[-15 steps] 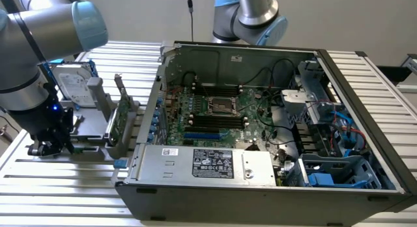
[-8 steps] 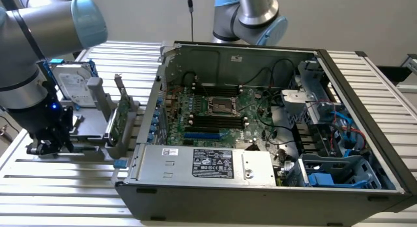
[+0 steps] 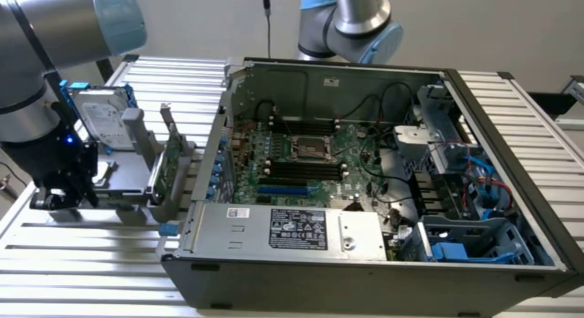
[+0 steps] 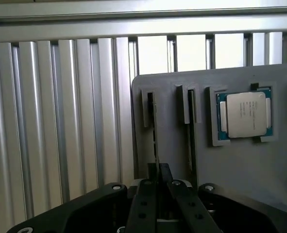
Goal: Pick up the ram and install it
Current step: 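Pick up the ram and move it above insertion slot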
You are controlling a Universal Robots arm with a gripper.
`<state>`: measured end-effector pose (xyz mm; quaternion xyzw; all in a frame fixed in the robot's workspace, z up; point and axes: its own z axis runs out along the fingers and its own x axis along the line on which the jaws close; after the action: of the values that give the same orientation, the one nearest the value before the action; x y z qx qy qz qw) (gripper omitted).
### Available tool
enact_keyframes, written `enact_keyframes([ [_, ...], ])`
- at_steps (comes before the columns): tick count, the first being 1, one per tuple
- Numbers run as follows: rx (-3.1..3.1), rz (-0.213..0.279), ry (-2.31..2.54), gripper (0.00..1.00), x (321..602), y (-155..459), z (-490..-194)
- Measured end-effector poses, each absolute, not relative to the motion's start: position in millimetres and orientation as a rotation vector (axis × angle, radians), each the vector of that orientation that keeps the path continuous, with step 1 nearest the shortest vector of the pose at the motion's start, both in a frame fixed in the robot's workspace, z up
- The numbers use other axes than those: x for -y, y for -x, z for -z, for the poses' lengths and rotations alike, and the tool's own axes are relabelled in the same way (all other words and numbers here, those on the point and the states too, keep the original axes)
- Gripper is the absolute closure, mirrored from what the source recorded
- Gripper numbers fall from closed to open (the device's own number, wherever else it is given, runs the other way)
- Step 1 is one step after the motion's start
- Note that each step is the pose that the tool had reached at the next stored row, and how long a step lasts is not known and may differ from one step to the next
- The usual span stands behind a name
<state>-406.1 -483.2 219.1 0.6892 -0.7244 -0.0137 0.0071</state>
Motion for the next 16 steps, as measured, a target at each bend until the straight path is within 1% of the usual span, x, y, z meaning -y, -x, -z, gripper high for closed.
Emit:
enact_keyframes([
  [10, 2.266, 0.044, -2.156, 0.86, 483, 404, -265],
  [16, 2.267, 0.053, -2.162, 0.86, 484, 386, -290],
])
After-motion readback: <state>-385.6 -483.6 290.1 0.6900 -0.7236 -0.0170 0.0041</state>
